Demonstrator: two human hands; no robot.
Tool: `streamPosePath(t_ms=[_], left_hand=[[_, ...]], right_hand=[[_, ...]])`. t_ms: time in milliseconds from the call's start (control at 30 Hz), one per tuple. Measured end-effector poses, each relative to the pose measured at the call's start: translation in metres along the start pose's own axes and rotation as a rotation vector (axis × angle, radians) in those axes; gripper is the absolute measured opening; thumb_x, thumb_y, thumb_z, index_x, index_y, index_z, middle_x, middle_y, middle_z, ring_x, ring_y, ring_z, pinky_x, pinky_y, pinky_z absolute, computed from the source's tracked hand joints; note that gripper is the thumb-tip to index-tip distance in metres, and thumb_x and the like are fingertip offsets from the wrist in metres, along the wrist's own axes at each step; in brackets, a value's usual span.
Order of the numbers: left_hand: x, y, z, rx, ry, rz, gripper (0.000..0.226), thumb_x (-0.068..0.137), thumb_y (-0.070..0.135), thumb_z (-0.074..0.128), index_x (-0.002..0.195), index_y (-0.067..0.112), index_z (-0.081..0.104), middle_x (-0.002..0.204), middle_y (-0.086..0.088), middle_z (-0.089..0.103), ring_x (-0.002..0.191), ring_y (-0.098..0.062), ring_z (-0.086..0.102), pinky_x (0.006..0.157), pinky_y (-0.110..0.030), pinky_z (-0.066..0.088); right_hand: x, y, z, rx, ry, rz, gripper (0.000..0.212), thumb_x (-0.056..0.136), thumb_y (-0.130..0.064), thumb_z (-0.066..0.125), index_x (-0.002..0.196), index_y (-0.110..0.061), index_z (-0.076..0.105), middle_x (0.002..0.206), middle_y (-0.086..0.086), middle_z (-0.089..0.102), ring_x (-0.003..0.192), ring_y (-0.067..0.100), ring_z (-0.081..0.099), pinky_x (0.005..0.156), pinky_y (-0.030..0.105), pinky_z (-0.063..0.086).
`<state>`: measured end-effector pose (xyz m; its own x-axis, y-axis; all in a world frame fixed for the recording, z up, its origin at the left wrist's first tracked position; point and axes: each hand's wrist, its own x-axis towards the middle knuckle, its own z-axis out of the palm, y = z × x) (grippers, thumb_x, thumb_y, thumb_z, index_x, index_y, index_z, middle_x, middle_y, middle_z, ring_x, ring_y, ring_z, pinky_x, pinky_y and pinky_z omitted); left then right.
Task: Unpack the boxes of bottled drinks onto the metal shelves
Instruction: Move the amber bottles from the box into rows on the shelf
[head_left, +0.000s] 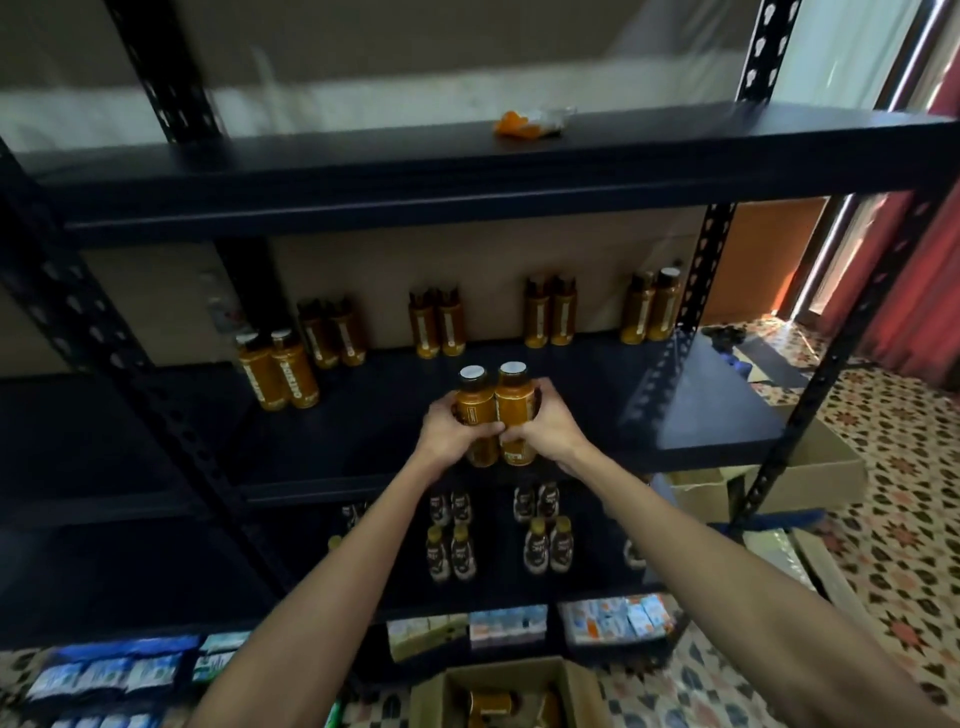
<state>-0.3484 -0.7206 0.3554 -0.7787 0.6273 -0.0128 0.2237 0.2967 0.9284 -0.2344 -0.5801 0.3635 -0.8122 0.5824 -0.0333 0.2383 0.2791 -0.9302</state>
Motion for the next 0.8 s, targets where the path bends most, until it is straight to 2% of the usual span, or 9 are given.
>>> streamPosePath(t_ms=[133, 300, 433, 500, 533, 600, 667, 733, 800], left_hand=[[0.014, 0.000, 0.005, -0.003, 0.011, -0.036, 0.064, 0.063, 0.032, 0.092, 0.119, 0.023, 0.061, 0.111, 0.007, 0.071, 0.107, -0.011, 0.064, 0.103, -0.043, 0.049], [0.033, -0.002, 0.011, 0.000, 0.017, -0.047, 0.061, 0.066, 0.025, 0.091, 0.118, 0.022, 0.059, 0.112, 0.006, 0.070, 0.108, -0.012, 0.064, 0.103, -0.044, 0.049], [0.042, 0.007, 0.005, 0.083, -0.055, -0.073, 0.080, 0.066, 0.030, 0.091, 0.133, 0.024, 0.049, 0.129, 0.004, 0.062, 0.123, -0.018, 0.057, 0.108, -0.045, 0.044], [0.047, 0.025, -0.011, 0.144, -0.118, -0.048, 0.097, 0.067, 0.032, 0.090, 0.147, 0.025, 0.037, 0.139, 0.002, 0.054, 0.129, -0.021, 0.051, 0.109, -0.043, 0.043], [0.050, 0.037, -0.022, 0.172, -0.130, -0.018, 0.098, 0.070, 0.031, 0.088, 0.151, 0.027, 0.032, 0.140, 0.002, 0.050, 0.129, -0.021, 0.050, 0.106, -0.041, 0.044], [0.056, 0.065, -0.046, 0.282, -0.182, 0.073, 0.084, 0.080, 0.026, 0.081, 0.150, 0.032, 0.035, 0.145, 0.003, 0.044, 0.129, -0.020, 0.047, 0.101, -0.036, 0.044], [0.062, 0.088, -0.062, 0.464, -0.327, 0.156, 0.067, 0.086, 0.019, 0.074, 0.144, 0.036, 0.044, 0.150, 0.004, 0.042, 0.131, -0.018, 0.046, 0.099, -0.033, 0.041], [0.063, 0.104, -0.062, 0.621, -0.472, 0.172, 0.058, 0.089, 0.013, 0.069, 0.139, 0.036, 0.051, 0.149, 0.003, 0.044, 0.131, -0.016, 0.046, 0.099, -0.032, 0.037], [0.064, 0.111, -0.053, 0.752, -0.517, 0.198, 0.051, 0.092, 0.008, 0.065, 0.136, 0.030, 0.055, 0.150, 0.002, 0.044, 0.136, -0.018, 0.042, 0.104, -0.034, 0.035]], right_hand=[[0.014, 0.006, 0.004, 0.009, 0.009, 0.010, 0.078, 0.065, -0.006, 0.088, 0.124, -0.025, 0.041, 0.117, -0.002, 0.058, 0.116, 0.019, 0.056, 0.103, 0.041, 0.048], [0.029, 0.013, 0.008, 0.012, 0.017, 0.035, 0.080, 0.070, -0.009, 0.088, 0.129, -0.027, 0.037, 0.121, -0.004, 0.057, 0.119, 0.019, 0.056, 0.100, 0.035, 0.046], [0.035, 0.010, 0.003, -0.066, -0.028, 0.009, 0.093, 0.069, -0.015, 0.091, 0.139, -0.024, 0.030, 0.131, -0.001, 0.053, 0.127, 0.021, 0.052, 0.100, 0.031, 0.042], [0.038, 0.002, -0.011, -0.137, -0.054, -0.022, 0.108, 0.064, -0.020, 0.095, 0.146, -0.028, 0.026, 0.145, 0.004, 0.047, 0.137, 0.023, 0.044, 0.110, 0.036, 0.039], [0.039, -0.005, -0.022, -0.180, -0.051, -0.037, 0.108, 0.064, -0.020, 0.095, 0.149, -0.031, 0.028, 0.151, 0.006, 0.042, 0.141, 0.024, 0.040, 0.114, 0.040, 0.037], [0.042, -0.023, -0.045, -0.262, -0.081, -0.080, 0.088, 0.075, -0.014, 0.088, 0.146, -0.037, 0.041, 0.155, 0.003, 0.040, 0.143, 0.024, 0.039, 0.112, 0.039, 0.039], [0.043, -0.043, -0.063, -0.320, -0.182, -0.137, 0.068, 0.085, -0.006, 0.078, 0.139, -0.037, 0.052, 0.153, -0.004, 0.043, 0.135, 0.022, 0.048, 0.100, 0.032, 0.046], [0.043, -0.057, -0.068, -0.394, -0.285, -0.180, 0.057, 0.089, -0.002, 0.071, 0.135, -0.034, 0.058, 0.150, -0.006, 0.046, 0.130, 0.018, 0.052, 0.094, 0.028, 0.047], [0.044, -0.066, -0.064, -0.482, -0.316, -0.200, 0.047, 0.093, -0.003, 0.067, 0.130, -0.031, 0.063, 0.148, -0.003, 0.050, 0.124, 0.018, 0.056, 0.093, 0.026, 0.048]])
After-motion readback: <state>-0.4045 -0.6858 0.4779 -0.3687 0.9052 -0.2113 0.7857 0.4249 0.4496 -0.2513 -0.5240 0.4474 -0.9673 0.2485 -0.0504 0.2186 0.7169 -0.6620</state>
